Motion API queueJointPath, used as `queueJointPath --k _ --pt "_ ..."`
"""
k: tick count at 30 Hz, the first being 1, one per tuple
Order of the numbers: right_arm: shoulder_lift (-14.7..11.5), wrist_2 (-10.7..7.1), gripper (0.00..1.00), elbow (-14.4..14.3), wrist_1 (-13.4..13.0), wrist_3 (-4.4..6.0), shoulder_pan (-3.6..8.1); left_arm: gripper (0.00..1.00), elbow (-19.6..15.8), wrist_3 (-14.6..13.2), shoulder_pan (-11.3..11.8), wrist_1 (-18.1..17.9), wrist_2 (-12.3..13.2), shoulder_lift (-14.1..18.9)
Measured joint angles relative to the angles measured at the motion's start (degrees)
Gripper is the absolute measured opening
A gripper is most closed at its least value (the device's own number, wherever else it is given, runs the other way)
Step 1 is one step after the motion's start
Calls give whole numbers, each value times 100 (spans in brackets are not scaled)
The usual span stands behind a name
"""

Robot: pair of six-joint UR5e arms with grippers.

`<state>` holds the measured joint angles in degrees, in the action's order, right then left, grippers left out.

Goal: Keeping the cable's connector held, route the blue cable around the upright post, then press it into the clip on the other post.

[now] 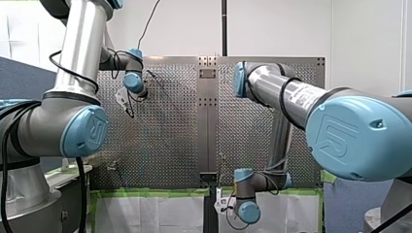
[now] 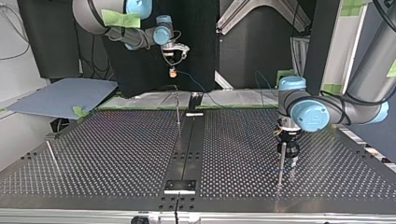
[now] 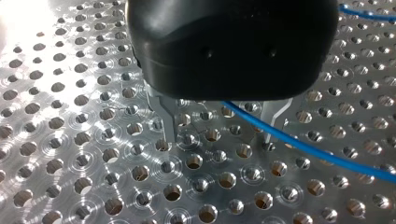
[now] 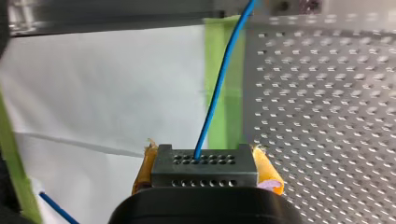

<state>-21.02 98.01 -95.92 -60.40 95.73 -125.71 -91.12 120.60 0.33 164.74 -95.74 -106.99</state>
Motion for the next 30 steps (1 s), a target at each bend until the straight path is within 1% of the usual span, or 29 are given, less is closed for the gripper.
queueJointPath --k 7,12,16,21,25,28,30 --pt "-328 9 0 -330 -328 0 53 87 0 82 0 5 15 0" --pt "-556 50 0 -556 -557 0 95 87 0 132 0 6 15 0" --pt "-743 57 0 -743 -743 -1 109 87 0 168 0 6 3 0" --pt "-1045 51 0 -1045 -1032 -26 111 87 0 212 0 7 0 0" --pt "-1244 56 0 -1244 -1104 -33 112 87 2 259 0 12 -1 0" --pt "-1380 109 0 -1375 -1062 -23 112 87 1 267 0 25 -15 0" --pt "-1467 184 0 -1429 -992 -16 124 87 1 266 0 45 -47 0"
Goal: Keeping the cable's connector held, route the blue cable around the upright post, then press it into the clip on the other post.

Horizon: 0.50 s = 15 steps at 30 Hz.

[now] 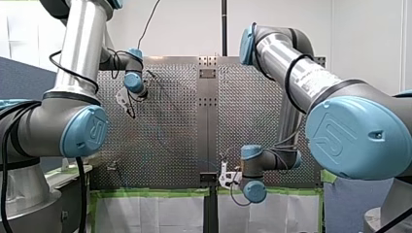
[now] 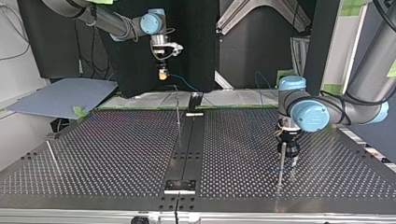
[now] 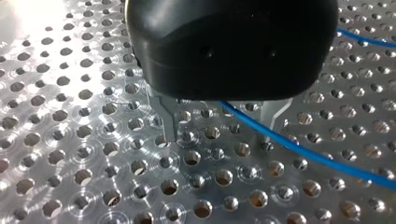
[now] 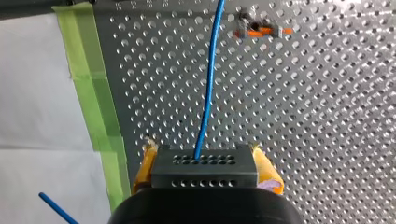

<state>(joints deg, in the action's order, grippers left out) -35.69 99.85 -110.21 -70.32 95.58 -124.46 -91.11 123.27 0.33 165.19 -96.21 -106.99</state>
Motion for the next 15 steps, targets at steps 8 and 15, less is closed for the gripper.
queueJointPath --k 8,15 --pt "-81 308 0 -39 313 -116 157 87 -1 2 -19 65 -84 0" --pt "-83 327 0 -41 328 -140 255 87 -1 67 -61 83 -91 0"
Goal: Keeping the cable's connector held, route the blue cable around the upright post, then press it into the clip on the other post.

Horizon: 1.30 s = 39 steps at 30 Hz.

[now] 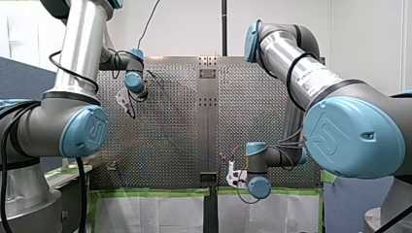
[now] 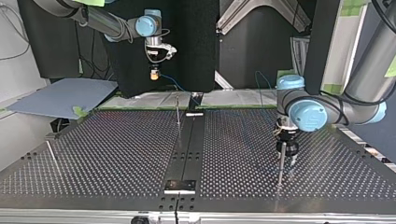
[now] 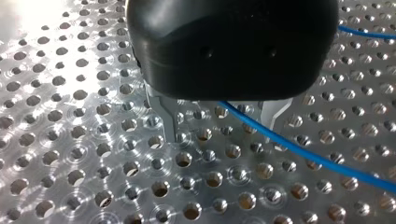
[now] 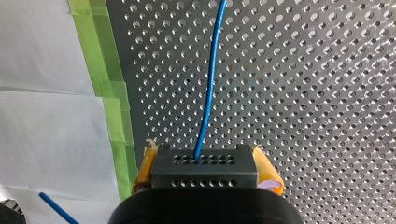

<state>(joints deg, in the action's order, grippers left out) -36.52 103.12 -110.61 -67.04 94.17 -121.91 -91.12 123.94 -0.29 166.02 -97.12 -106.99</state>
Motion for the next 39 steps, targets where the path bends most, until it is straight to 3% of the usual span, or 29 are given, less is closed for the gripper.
queueJointPath --k 5,10,29,39 --pt "-1 -16 0 0 -21 -2 26 87 0 199 -39 20 3 0" --pt "0 -25 0 0 -29 4 43 100 -5 424 -58 160 -10 2" --pt "0 -124 0 0 -58 24 93 100 -192 1308 -70 237 85 40" --pt "-1 -179 0 0 -66 44 100 100 -274 1824 -17 229 207 329"
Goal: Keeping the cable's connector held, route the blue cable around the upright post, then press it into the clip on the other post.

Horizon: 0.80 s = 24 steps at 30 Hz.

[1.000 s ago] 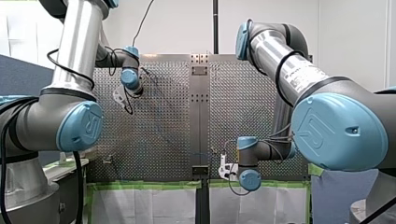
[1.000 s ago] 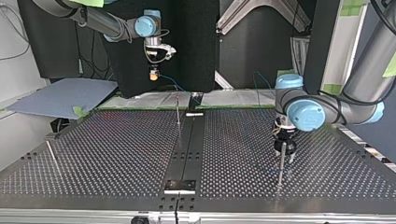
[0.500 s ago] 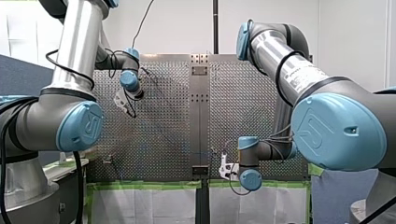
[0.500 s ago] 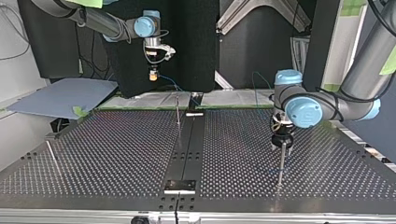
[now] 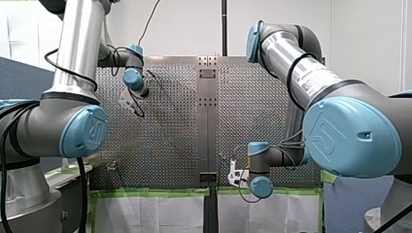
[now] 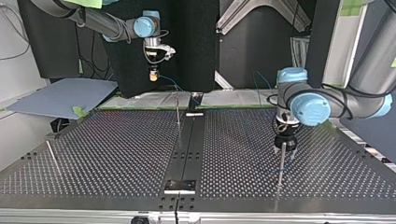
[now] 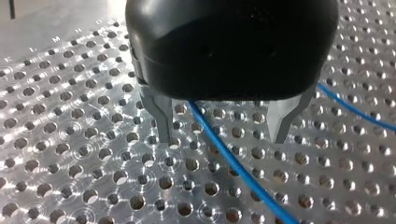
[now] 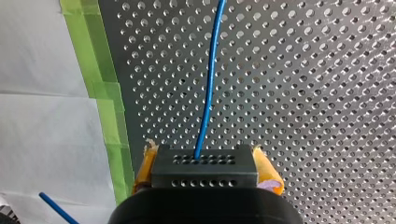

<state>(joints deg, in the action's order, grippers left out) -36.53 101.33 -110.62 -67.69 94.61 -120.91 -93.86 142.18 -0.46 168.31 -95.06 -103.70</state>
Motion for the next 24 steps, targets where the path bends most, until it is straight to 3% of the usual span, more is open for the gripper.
queueJointPath --k 4,13,24 --pt "0 -32 0 0 -16 12 1 100 -178 149 19 -122 81 109" --pt "0 -59 0 2 -18 16 0 100 -586 178 103 -364 169 311" --pt "0 -78 0 4 -24 23 -2 100 -732 150 164 -482 169 433"
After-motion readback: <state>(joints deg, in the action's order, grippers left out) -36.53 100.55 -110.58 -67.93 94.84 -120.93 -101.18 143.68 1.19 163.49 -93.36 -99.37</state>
